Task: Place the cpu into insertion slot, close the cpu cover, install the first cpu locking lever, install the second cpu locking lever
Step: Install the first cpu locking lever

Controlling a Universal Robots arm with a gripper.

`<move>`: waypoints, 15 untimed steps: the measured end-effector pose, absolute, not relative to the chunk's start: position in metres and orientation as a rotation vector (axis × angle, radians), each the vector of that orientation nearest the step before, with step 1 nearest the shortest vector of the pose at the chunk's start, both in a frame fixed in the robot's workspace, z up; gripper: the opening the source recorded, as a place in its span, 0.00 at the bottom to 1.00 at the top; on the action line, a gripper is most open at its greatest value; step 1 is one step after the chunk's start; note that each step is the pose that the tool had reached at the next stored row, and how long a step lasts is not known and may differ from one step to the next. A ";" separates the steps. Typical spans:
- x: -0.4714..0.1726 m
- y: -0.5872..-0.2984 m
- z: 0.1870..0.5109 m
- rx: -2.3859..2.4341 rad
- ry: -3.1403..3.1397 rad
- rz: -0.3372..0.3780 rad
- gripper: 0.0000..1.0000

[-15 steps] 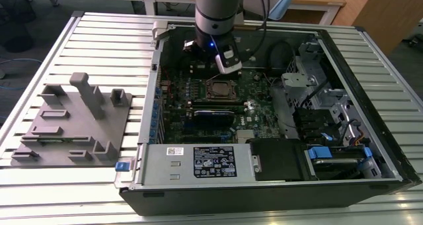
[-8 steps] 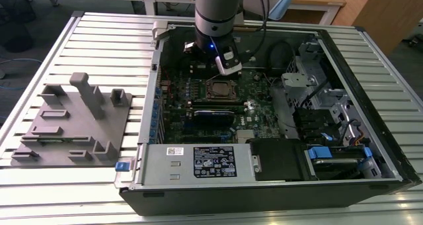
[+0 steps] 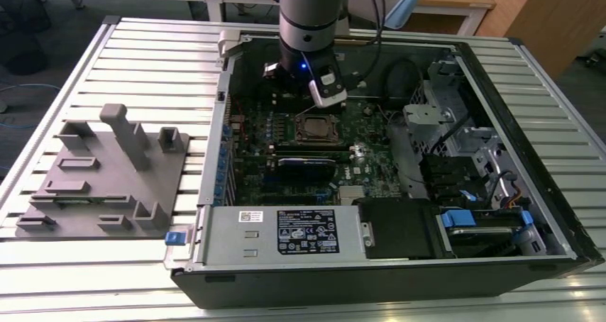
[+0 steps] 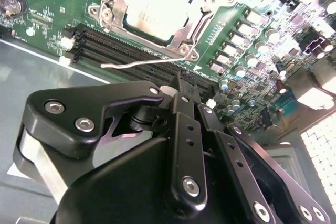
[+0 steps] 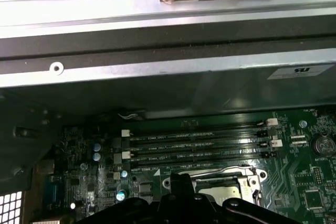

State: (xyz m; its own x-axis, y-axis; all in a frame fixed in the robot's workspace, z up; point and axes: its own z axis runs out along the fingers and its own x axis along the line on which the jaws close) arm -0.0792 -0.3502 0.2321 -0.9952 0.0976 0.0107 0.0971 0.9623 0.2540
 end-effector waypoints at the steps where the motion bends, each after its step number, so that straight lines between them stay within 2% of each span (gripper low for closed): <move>1: -0.079 -0.350 0.232 0.154 3.110 0.400 0.11; 15: -0.066 -0.348 0.228 0.154 3.110 0.397 0.11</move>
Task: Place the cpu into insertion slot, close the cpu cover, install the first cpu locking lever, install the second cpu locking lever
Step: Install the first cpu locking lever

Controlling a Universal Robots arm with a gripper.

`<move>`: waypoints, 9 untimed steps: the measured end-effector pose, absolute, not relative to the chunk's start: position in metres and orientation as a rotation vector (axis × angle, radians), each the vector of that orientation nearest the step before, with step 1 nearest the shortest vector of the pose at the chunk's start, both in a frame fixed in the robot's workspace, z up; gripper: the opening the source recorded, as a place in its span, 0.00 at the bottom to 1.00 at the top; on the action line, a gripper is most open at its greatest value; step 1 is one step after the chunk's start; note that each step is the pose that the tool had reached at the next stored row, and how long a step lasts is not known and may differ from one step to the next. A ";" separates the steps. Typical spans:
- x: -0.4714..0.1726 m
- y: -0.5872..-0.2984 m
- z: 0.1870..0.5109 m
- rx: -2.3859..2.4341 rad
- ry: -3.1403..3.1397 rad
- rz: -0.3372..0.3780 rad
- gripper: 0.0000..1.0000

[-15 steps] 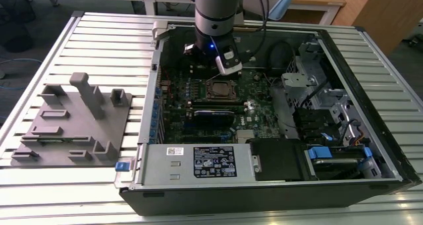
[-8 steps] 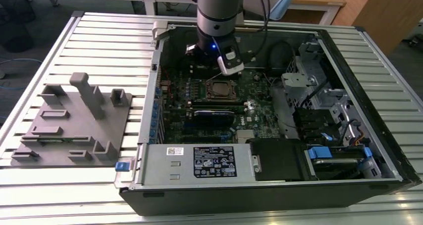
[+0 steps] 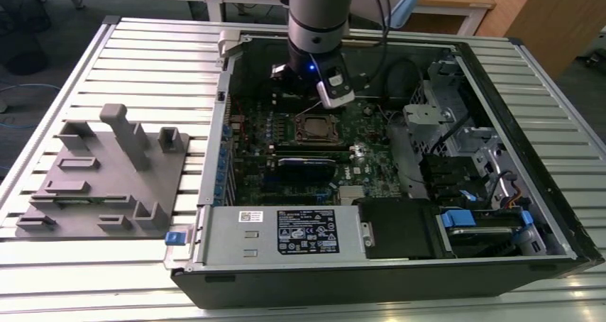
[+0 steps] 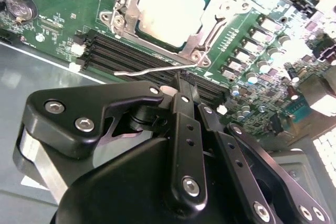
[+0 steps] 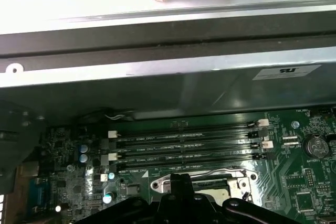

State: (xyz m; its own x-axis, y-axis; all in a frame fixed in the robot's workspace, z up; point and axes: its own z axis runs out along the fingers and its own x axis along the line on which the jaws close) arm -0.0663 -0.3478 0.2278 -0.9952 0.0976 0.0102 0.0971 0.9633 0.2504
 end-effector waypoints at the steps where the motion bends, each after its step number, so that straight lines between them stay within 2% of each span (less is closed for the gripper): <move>1: -0.065 -0.348 0.228 0.154 3.110 0.396 0.11; 9: -0.059 -0.342 0.226 0.154 3.111 0.395 0.11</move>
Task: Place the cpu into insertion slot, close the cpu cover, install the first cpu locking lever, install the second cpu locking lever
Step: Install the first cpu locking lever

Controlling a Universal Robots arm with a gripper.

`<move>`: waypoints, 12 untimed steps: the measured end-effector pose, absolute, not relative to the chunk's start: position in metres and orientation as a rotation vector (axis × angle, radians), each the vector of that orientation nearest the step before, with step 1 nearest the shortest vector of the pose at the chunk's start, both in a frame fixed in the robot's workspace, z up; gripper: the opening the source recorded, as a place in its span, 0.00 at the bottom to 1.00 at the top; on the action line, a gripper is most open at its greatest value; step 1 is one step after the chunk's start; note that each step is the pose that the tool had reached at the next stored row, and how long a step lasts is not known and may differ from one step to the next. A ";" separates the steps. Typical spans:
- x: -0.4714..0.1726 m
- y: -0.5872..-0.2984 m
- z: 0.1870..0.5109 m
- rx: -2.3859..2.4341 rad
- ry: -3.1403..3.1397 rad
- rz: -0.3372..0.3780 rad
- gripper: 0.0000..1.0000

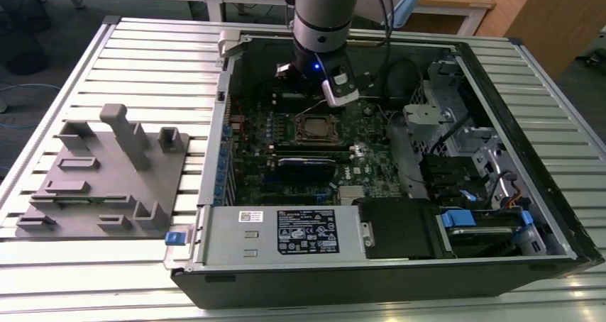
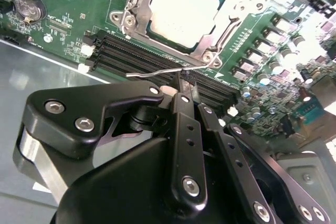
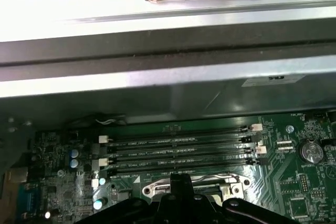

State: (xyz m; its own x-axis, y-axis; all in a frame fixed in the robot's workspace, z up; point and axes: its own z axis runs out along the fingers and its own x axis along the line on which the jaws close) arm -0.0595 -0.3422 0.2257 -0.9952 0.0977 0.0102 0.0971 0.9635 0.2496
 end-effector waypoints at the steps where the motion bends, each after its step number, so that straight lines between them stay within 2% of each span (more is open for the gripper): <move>1: -0.059 -0.341 0.225 0.154 3.111 0.395 0.11; 12: -0.052 -0.338 0.219 0.171 3.108 0.395 0.11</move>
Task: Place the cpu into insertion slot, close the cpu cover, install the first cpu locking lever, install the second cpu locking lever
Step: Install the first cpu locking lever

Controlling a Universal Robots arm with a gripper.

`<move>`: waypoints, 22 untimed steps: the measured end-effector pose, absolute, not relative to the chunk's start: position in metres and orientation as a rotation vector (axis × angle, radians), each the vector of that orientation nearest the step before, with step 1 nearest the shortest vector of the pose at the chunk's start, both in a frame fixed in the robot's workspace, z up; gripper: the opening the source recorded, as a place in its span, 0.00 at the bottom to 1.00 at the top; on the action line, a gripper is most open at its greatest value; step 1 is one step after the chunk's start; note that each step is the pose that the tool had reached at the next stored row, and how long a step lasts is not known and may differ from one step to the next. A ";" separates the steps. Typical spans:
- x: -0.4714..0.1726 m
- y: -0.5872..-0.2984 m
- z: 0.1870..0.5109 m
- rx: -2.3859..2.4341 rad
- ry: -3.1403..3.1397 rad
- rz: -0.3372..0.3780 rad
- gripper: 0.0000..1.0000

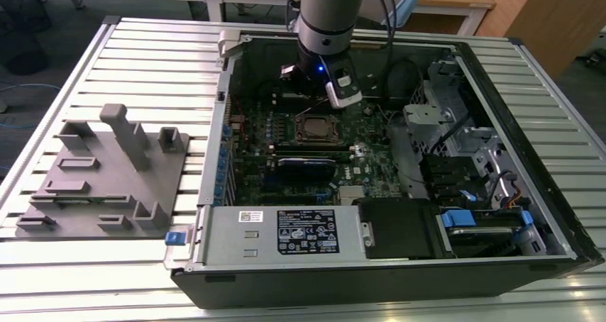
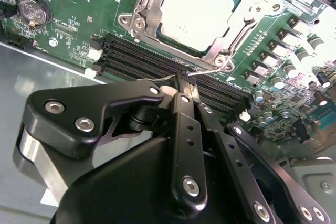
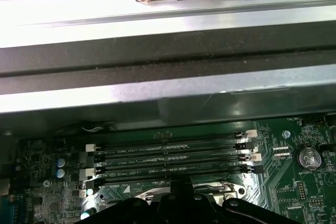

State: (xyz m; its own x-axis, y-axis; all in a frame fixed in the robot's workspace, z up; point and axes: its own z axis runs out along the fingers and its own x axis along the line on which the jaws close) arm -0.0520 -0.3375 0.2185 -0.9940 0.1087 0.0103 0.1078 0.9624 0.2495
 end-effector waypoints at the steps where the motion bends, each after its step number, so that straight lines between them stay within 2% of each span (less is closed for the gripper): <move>1: -0.052 -0.337 0.218 0.171 3.108 0.395 0.11; 22: -0.052 -0.337 0.216 0.171 3.108 0.395 0.11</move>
